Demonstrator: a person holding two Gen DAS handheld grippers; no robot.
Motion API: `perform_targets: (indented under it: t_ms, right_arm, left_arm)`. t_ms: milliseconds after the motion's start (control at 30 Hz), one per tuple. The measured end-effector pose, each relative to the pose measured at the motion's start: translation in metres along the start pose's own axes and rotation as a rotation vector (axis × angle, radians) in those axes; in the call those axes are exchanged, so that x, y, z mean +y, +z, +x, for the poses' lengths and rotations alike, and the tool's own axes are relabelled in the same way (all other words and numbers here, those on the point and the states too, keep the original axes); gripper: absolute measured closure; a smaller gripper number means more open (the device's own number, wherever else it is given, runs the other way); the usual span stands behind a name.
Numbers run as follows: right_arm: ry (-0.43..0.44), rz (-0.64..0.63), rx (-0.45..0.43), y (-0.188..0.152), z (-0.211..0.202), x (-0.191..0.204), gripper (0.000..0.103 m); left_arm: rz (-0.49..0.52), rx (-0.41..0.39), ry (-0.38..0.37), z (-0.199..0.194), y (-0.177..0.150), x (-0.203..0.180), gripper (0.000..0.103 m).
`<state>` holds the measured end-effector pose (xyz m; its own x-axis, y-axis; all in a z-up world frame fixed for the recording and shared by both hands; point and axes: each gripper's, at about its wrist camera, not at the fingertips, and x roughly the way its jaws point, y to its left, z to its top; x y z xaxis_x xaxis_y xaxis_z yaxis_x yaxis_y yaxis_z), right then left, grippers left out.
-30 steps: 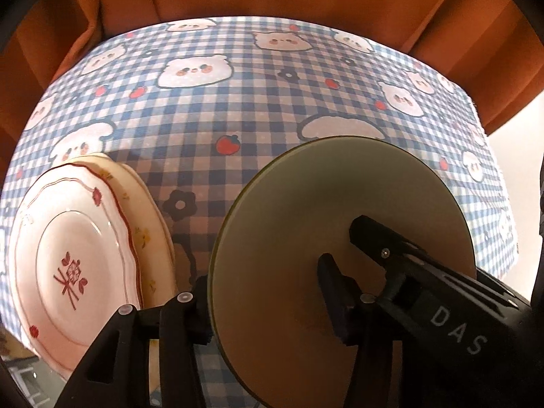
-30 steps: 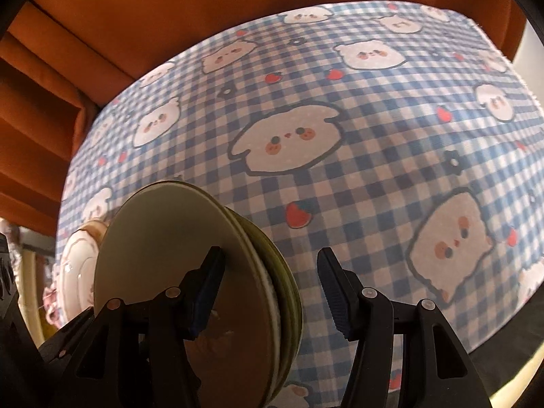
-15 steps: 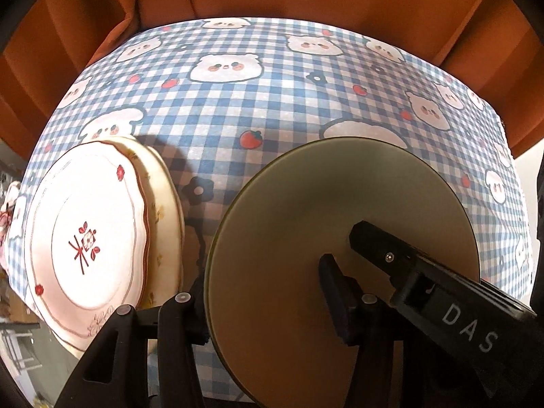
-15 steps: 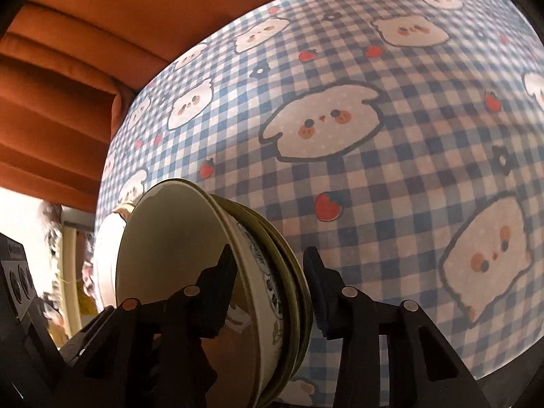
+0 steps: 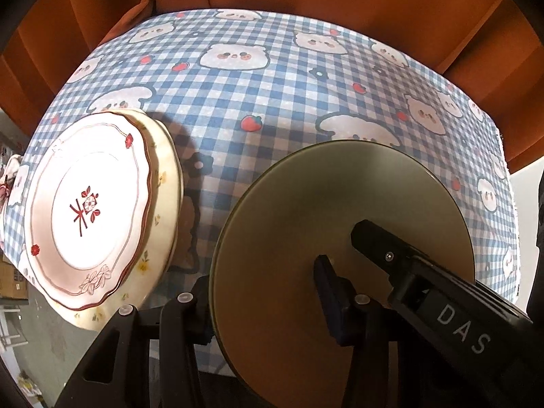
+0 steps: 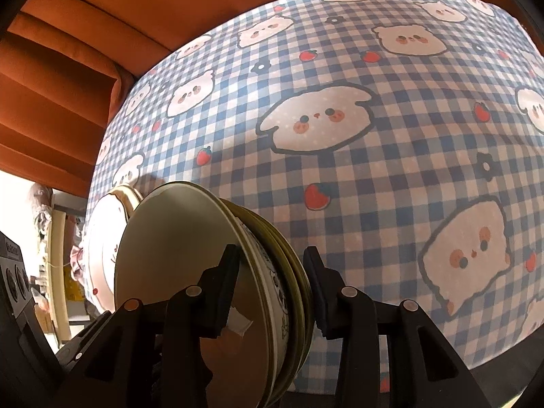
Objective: Organize plates and bowls
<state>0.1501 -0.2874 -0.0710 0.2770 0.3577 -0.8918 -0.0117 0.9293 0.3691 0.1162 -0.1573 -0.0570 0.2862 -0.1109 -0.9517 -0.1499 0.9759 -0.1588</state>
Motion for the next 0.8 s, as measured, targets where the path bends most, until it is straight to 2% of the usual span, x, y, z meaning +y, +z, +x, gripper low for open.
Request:
perform_targets:
  t_ms: [400,533,800]
  right_arm:
    - [-0.005,-0.004,-0.058,-0.007,-0.041,0.017,0.061]
    - [0.004,-0.020,-0.081,-0.010,-0.046,0.031,0.061]
    - [-0.010,-0.026,-0.097,-0.015,-0.040,0.066,0.061]
  left_arm:
    - [0.009,-0.059,-0.020,-0.037,-0.004,0.007,0.055]
    - [0.010,-0.094,-0.023,-0.043,-0.003,0.020,0.056]
    - [0.008,-0.094,-0.031,-0.049,0.001,0.055,0.056]
